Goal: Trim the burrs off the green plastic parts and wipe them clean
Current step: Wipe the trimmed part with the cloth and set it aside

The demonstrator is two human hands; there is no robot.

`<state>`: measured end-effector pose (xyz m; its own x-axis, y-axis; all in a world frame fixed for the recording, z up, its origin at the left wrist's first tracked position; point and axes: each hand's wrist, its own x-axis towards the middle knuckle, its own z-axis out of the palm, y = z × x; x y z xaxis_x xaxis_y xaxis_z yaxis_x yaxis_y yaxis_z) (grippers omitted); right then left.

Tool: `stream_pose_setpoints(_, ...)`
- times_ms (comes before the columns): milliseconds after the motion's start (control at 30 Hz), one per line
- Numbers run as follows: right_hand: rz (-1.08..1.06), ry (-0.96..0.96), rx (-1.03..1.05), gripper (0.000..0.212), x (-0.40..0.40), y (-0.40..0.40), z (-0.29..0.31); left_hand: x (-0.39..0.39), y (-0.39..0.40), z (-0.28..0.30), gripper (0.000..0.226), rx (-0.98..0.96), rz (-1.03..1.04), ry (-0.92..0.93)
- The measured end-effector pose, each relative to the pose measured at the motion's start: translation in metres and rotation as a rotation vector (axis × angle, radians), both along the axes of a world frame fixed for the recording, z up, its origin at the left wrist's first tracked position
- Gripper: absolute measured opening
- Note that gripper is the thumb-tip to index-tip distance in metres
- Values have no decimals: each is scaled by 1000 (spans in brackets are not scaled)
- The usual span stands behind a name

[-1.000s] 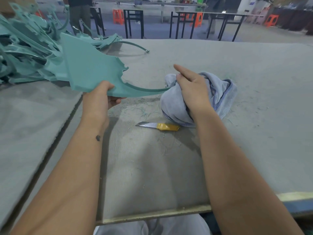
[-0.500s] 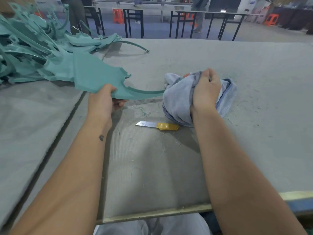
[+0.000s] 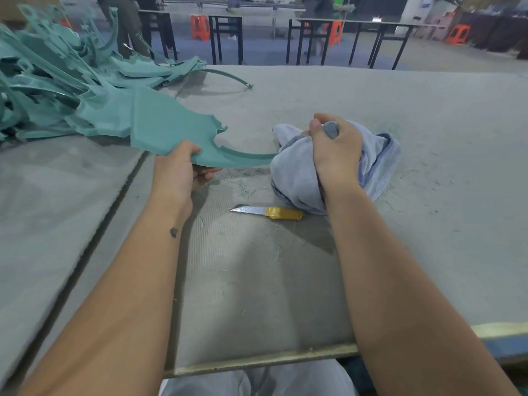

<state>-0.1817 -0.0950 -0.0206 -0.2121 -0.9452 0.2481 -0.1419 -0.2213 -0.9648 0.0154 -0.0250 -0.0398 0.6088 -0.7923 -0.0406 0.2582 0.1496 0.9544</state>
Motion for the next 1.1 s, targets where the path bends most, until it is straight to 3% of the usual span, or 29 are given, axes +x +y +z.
stream_pose_setpoints(167, -142, -522, 129, 31, -8, 0, -1, -1, -2, 2, 14, -58, 28, 132)
stream_pose_setpoints(233, -164, -620, 139, 29, -14, -4, -1, 2, -1, 5, 17, -118, 22, 228)
stream_pose_setpoints(300, -66, -514, 173, 17, -10, -2, 1, 1, 2, 7, 18, -164, -10, 313)
stream_pose_setpoints(367, 185, -293, 137, 12, -1, 2, 3, -4, 5, 10, 18, -185, -69, 338)
stream_pose_setpoints(433, 502, -107, 18, 29, 7, 8, 3, -11, 6, 12, 16, -164, -124, 309)
stream_pose_setpoints(500, 749, -91, -41, 36, 13, 16, 2, -16, 5, 12, 14, -106, -185, 262)
stream_pose_setpoints(600, 671, -118, -28, 9, 17, 19, 5, -17, 6, 13, 16, -51, -270, 209)
stream_pose_setpoints(667, 480, -121, 49, 14, 15, 16, 5, -8, 5, 13, 54, -86, -162, 196)
stream_pose_setpoints(733, 389, -169, 122, 22, 12, 12, 4, 6, 7, 12, 98, -92, 85, 8)
stream_pose_setpoints(800, 372, -219, 165, 24, 11, 9, 4, 11, 14, 10, 105, -118, 202, -290)
stream_pose_setpoints(867, 368, -221, 159, 23, 13, 11, 5, 7, 18, 7, 94, -152, 102, -593)
stream_pose_setpoints(967, 337, -199, 136, 22, 13, 13, 7, 4, 14, -4, 67, 24, -66, -1106)
stream_pose_setpoints(1033, 355, -300, 142, 31, 12, 15, 9, 6, 11, -7, 37, 68, 7, -1196)
stream_pose_setpoints(1100, 423, -621, 217, 24, 14, 19, 10, 8, 11, -6, 20, 11, 152, -1112)
